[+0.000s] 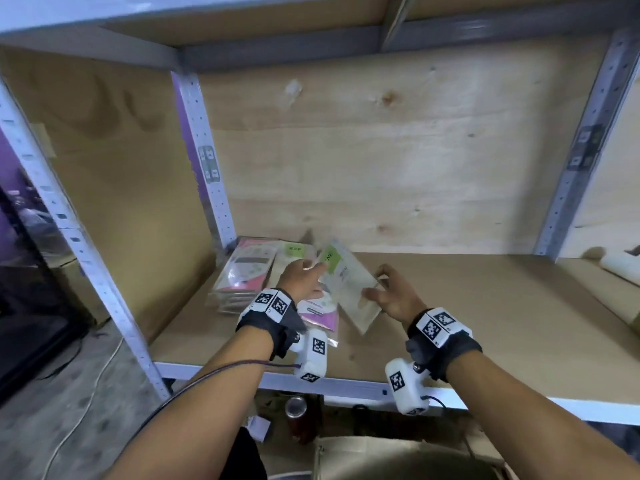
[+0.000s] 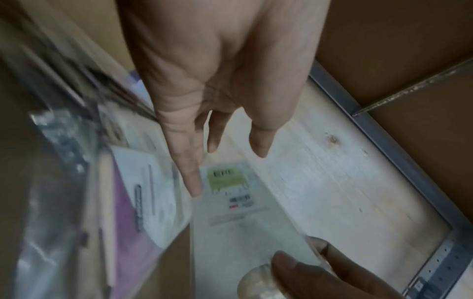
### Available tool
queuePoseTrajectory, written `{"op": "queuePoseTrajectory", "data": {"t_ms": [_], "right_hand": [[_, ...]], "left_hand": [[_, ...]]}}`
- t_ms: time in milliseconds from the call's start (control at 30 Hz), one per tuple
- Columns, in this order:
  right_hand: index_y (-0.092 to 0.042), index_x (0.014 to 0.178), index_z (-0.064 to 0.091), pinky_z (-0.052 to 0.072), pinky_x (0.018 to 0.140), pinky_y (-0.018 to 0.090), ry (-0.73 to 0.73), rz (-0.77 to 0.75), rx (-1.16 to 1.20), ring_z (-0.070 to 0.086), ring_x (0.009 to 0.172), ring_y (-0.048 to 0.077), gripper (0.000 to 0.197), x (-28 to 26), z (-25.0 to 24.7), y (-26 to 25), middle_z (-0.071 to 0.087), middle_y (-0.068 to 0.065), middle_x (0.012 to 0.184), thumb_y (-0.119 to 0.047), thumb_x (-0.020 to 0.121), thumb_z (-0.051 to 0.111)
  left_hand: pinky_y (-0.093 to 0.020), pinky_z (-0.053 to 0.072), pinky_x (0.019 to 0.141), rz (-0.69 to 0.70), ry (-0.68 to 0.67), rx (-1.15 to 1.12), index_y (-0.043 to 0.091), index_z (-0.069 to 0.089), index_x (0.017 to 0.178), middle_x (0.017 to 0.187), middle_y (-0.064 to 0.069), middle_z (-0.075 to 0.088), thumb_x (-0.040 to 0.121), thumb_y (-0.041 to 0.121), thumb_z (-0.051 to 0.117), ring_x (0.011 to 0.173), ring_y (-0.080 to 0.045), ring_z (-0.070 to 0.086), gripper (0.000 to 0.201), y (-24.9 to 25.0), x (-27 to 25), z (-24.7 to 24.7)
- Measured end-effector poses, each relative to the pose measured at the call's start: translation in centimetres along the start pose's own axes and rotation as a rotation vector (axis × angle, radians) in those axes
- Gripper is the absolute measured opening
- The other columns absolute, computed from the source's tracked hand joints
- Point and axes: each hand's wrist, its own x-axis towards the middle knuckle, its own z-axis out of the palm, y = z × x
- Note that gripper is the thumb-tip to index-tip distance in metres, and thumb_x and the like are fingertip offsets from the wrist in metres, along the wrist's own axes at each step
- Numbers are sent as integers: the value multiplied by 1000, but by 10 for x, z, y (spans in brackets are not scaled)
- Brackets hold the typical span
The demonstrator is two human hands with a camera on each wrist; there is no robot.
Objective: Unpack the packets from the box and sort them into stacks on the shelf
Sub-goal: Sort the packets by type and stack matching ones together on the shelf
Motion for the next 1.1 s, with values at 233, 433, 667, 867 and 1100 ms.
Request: {"op": "queuePoseTrajectory", "data": {"t_ms": [233,433,667,867,1100], "right_hand": [[-11,96,58,48,74,33,10,-292,-186,62,83,25,20,-8,-43,-1,67,8,92,5,85,62],[-20,108,59,47,88,32,-216,-200,-388,57,106,21,40,-5,-71,19,58,3,113,-20,75,81],[-18,116,60,52,89,33,-67,30,-146,62,109,20,48,10,-99,49,64,1,115,-46,80,76],[-4,112,65,54,69,35,-199,182,161,66,90,24,27,12,-115,70,71,13,102,-6,86,73],[-4,114,61,52,74,29,-283,200,144,65,88,24,29,12,-126,74,67,11,100,8,88,63]], "left_hand": [[-37,64,76,-71,-160,-423,27,50,133,134,-16,46,82,62,71,103,-35,70,65,16,16,55],[-37,61,84,-47,-12,-455,0,56,126,132,-21,63,98,11,60,112,-31,66,30,13,45,89],[-44,53,102,-40,-71,-417,2,61,121,123,-16,70,99,5,57,115,-29,66,23,-3,51,102],[-44,51,104,-43,-174,-372,4,67,115,118,-14,73,97,8,62,114,-28,67,19,-9,50,109],[-46,50,106,-3,-37,-346,3,65,126,116,-12,75,90,24,74,114,-27,68,42,-4,62,91]]}}
